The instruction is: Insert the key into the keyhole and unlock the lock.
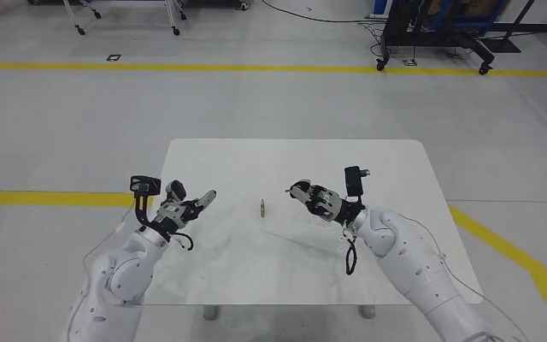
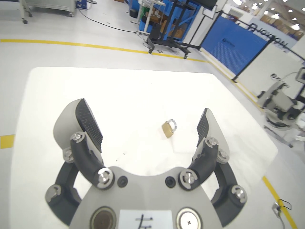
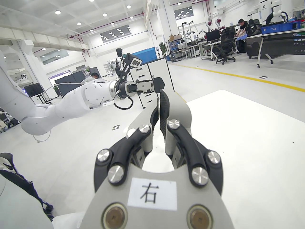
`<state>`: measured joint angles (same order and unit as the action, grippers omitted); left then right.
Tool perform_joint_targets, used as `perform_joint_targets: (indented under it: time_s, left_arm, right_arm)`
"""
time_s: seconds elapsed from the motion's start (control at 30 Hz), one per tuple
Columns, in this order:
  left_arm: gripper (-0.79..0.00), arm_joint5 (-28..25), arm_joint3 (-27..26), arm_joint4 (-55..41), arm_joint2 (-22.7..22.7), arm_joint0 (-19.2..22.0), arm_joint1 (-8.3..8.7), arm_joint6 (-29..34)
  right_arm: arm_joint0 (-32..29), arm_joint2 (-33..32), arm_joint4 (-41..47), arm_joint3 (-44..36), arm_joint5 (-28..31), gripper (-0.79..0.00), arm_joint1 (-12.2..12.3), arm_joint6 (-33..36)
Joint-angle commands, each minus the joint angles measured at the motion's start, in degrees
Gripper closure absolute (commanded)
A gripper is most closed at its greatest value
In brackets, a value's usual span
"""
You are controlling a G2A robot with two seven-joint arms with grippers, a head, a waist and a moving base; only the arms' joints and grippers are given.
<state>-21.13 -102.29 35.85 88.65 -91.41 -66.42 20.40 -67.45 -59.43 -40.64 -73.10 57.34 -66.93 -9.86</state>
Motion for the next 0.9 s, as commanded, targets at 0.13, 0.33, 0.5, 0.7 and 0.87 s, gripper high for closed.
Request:
perform_joint_targets:
  time_s: [0.13, 0.33, 0.5, 0.7, 0.87]
  left_arm:
    - [-0.785, -6.77, 7.74, -36.17, 0.45, 4.57, 0.64, 19.64]
    - [-0.785, -6.76, 16.29, -58.22, -0.96, 10.94, 1.34, 40.3]
    - [-0.785, -8.29, 21.41, -58.1, -4.18, 15.54, 1.38, 45.88]
    - [-0.529, -10.16, 22.95, -58.65, -7.86, 17.82, 1.08, 47.0]
    - [-0.437, -10.62, 22.72, -57.41, -10.12, 18.85, 0.99, 46.89]
  right_arm:
    - [0.75, 6.73, 20.68, 1.29, 0.66, 0.0, -0.64, 8.72]
    - [6.64, 13.22, 48.59, 7.06, 0.55, 0.0, -0.85, 28.57]
    - [9.9, 15.22, 61.69, 9.78, -0.75, 0.0, -1.06, 39.59]
    - [11.9, 16.61, 64.88, 12.27, -5.01, 0.0, -1.68, 45.8]
    - [13.12, 17.87, 65.81, 13.46, -7.43, 0.0, -2.52, 48.87]
